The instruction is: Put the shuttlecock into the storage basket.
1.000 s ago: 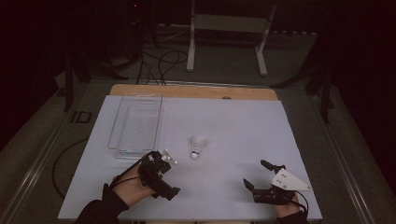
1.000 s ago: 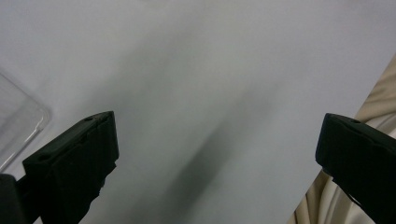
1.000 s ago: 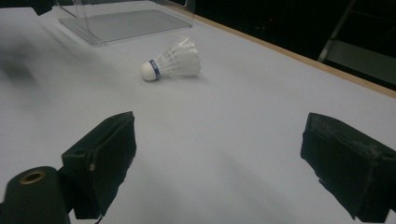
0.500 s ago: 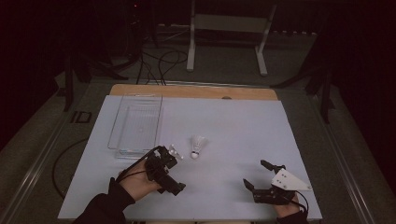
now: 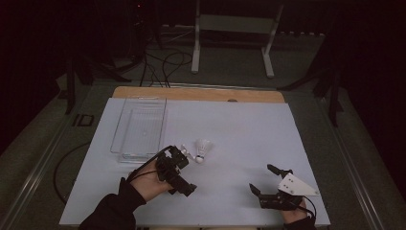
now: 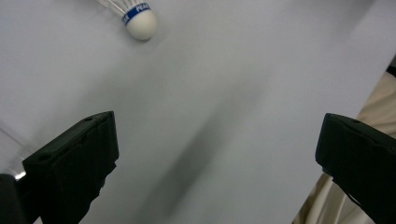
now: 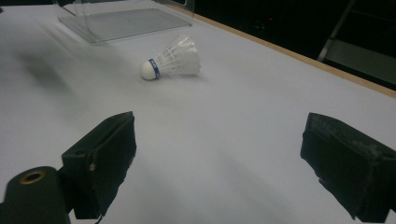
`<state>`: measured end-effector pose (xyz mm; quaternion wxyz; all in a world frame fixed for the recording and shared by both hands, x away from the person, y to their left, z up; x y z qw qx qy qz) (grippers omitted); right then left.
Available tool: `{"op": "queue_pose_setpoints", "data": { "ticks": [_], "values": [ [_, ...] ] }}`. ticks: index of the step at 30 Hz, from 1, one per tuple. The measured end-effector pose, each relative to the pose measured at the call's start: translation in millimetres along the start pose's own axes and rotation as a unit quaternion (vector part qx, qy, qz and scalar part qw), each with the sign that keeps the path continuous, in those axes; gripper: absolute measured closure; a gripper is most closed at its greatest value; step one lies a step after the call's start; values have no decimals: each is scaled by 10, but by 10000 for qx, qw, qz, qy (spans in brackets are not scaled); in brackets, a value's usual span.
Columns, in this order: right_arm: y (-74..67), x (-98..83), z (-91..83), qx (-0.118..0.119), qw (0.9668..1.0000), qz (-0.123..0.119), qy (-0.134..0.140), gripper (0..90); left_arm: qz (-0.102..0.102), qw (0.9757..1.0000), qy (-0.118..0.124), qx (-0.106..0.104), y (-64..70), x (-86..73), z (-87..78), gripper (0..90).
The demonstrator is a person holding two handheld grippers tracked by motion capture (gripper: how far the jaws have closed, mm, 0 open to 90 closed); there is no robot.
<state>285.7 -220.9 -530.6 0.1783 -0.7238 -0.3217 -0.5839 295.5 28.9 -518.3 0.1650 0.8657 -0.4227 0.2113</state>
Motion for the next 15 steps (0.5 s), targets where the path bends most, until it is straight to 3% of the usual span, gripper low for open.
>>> {"op": "queue_pose_setpoints", "data": {
  "ticks": [6,15],
  "values": [
    [1,-2,2,1,10000,-8,-5,101,-193,9996,65,206,-51,141,0,0],
    [-4,-1,0,9,10000,-3,-5,101,-312,9994,143,79,-42,339,58,0]
  ]
}}
Point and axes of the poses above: each handheld gripper's, and its own axes: z roughly forward along the jaws, x roughly out of its top, y roughly to its right, the point moved 10 cm from there along z, roughly forward along the jaws, and after that the axes turned 7 degrees about y, right-handed, at the moved point
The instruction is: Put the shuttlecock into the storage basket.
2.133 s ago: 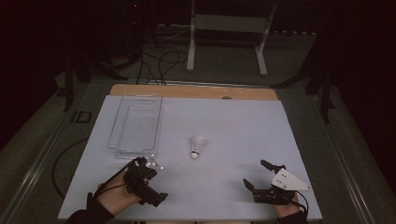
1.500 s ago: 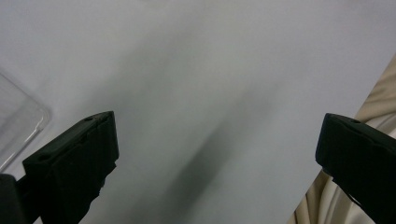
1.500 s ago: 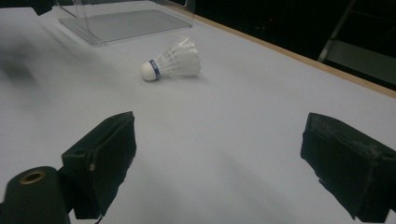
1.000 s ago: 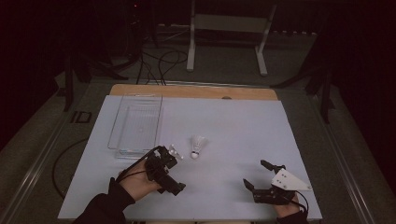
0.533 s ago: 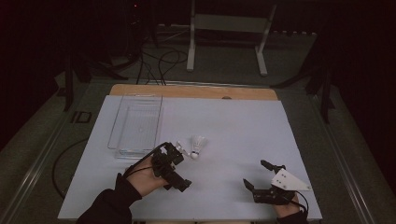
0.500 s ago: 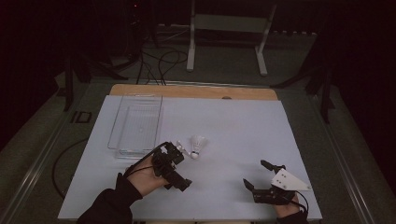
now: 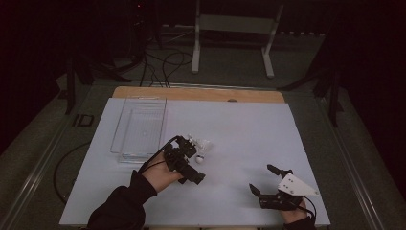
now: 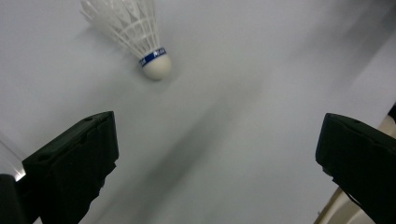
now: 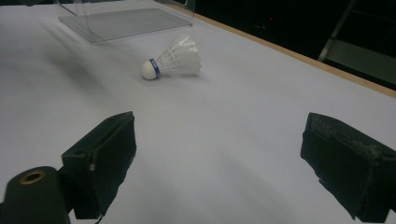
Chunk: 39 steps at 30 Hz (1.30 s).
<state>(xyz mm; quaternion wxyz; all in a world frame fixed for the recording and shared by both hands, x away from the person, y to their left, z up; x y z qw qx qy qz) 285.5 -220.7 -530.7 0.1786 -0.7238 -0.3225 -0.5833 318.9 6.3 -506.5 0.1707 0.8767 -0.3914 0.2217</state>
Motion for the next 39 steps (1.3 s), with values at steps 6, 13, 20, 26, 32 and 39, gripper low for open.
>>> {"op": "queue_pose_setpoints", "data": {
  "ticks": [6,13,20,26,32,39],
  "values": [
    [0,0,0,3,10000,-1,2,101,-104,9999,6,-86,14,96,31,0],
    [-3,-2,4,8,10000,1,-7,101,-370,9991,125,-144,-28,239,5,0],
    [-5,-4,6,11,10000,-2,-19,101,-551,9983,165,-34,-69,338,43,0],
    [-3,-7,10,9,10000,-8,-17,101,-588,9980,167,151,-65,394,113,0],
    [-6,-6,7,7,10000,-8,-22,101,-722,9969,214,228,-85,433,181,0],
    [-6,-6,10,-12,10000,-12,-35,101,-894,9950,212,386,-138,456,275,0]
  ]
}}
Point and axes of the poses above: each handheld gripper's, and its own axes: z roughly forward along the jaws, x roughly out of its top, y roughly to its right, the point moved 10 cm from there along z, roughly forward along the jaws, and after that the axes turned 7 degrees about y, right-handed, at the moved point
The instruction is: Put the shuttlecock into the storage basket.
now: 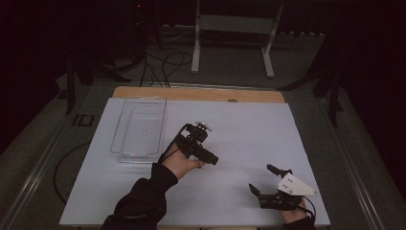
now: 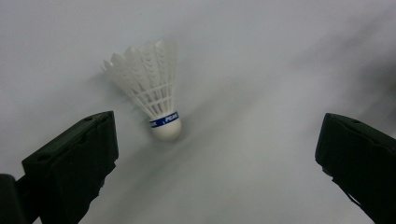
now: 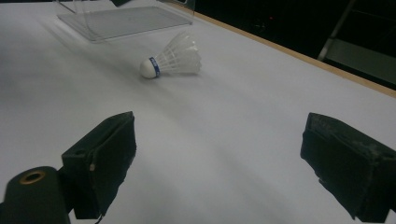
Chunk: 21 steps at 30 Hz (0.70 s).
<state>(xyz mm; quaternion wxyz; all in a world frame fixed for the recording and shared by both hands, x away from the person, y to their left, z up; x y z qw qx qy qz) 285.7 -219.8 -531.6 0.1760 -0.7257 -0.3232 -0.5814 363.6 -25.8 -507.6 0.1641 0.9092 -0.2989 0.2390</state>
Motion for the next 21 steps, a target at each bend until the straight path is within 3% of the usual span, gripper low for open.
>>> {"op": "queue_pose_setpoints", "data": {
  "ticks": [10,15,19,21],
  "values": [
    [-5,3,1,9,10000,4,12,101,-527,9983,88,246,-145,-38,182,0],
    [-11,4,4,22,10000,0,15,101,-612,9977,12,307,-156,-74,247,1],
    [-14,8,4,27,10000,17,37,101,-699,9963,-124,492,-197,-123,298,50],
    [-13,9,3,24,10000,15,36,101,-733,9963,-172,417,-205,-141,314,77]
  ]
}}
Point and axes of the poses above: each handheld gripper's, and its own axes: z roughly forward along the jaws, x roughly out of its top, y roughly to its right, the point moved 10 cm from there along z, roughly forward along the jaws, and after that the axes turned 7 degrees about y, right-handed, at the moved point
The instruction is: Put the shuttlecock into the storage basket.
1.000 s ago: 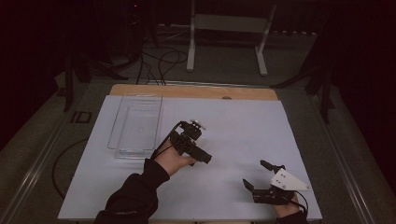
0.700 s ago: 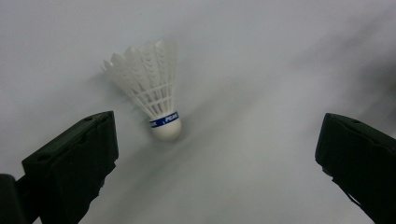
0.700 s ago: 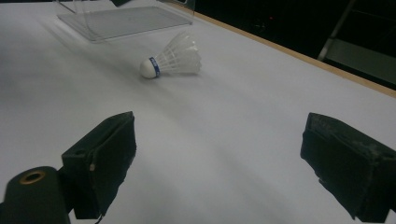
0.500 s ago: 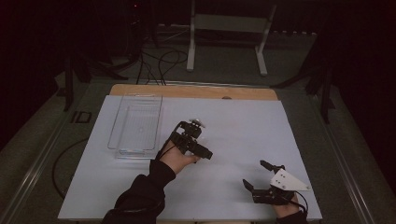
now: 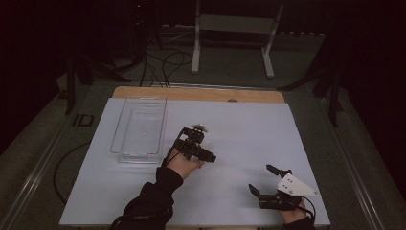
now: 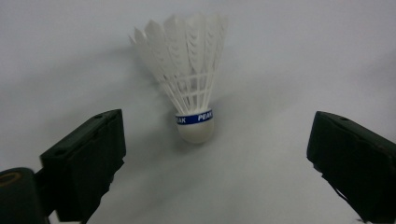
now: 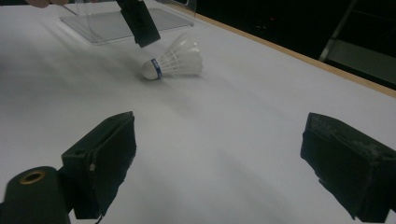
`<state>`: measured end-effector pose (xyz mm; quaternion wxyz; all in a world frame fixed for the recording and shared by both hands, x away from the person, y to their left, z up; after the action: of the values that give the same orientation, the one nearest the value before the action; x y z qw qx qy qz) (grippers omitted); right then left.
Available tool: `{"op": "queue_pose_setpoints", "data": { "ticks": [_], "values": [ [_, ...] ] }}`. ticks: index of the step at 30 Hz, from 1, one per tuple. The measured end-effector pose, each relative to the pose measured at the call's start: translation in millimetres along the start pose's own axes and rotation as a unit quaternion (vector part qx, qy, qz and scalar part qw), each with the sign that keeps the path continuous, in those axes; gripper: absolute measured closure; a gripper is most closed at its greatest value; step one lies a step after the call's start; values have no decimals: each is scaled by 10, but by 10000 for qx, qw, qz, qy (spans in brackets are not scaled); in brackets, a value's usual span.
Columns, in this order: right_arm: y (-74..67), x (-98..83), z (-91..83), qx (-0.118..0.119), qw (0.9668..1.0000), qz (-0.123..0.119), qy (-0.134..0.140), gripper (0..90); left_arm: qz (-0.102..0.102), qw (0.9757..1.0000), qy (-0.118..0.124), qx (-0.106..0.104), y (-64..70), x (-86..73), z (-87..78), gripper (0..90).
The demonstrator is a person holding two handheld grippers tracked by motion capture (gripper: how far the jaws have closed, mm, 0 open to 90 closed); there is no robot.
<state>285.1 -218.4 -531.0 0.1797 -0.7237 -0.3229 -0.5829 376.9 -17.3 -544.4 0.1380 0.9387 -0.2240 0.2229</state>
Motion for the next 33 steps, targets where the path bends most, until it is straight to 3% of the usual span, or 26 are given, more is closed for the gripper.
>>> {"op": "queue_pose_setpoints", "data": {
  "ticks": [2,5,7,12,18,26,33],
  "values": [
    [-1,-2,0,5,10000,7,-5,101,-29,9999,-41,91,-34,-19,31,99],
    [-2,0,0,1,10000,2,1,101,-126,9998,-109,67,-65,-35,65,141],
    [-1,-2,1,-1,10000,0,-9,101,-77,9995,-290,-30,-62,-78,101,164],
    [-2,-5,3,8,10000,5,-15,101,-5,9987,-506,-8,-67,-149,188,190],
    [-4,-2,2,0,10000,-9,-11,101,47,9981,-590,155,-68,-140,248,307],
    [-3,1,-2,-5,10000,-12,-10,101,42,9978,-650,91,-71,-131,318,403],
    [-3,0,-2,-6,10000,-12,-11,101,98,9973,-680,246,-131,-135,374,492]
  ]
}}
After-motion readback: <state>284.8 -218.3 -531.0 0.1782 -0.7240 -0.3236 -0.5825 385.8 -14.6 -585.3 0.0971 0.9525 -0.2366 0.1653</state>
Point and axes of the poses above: each handheld gripper's, and its own axes: z roughly forward along the jaws, x roughly out of its top, y roughly to its right, the point moved 10 cm from there along z, roughly forward along the jaws, and after that the axes turned 7 degrees about y, right-handed, at the moved point
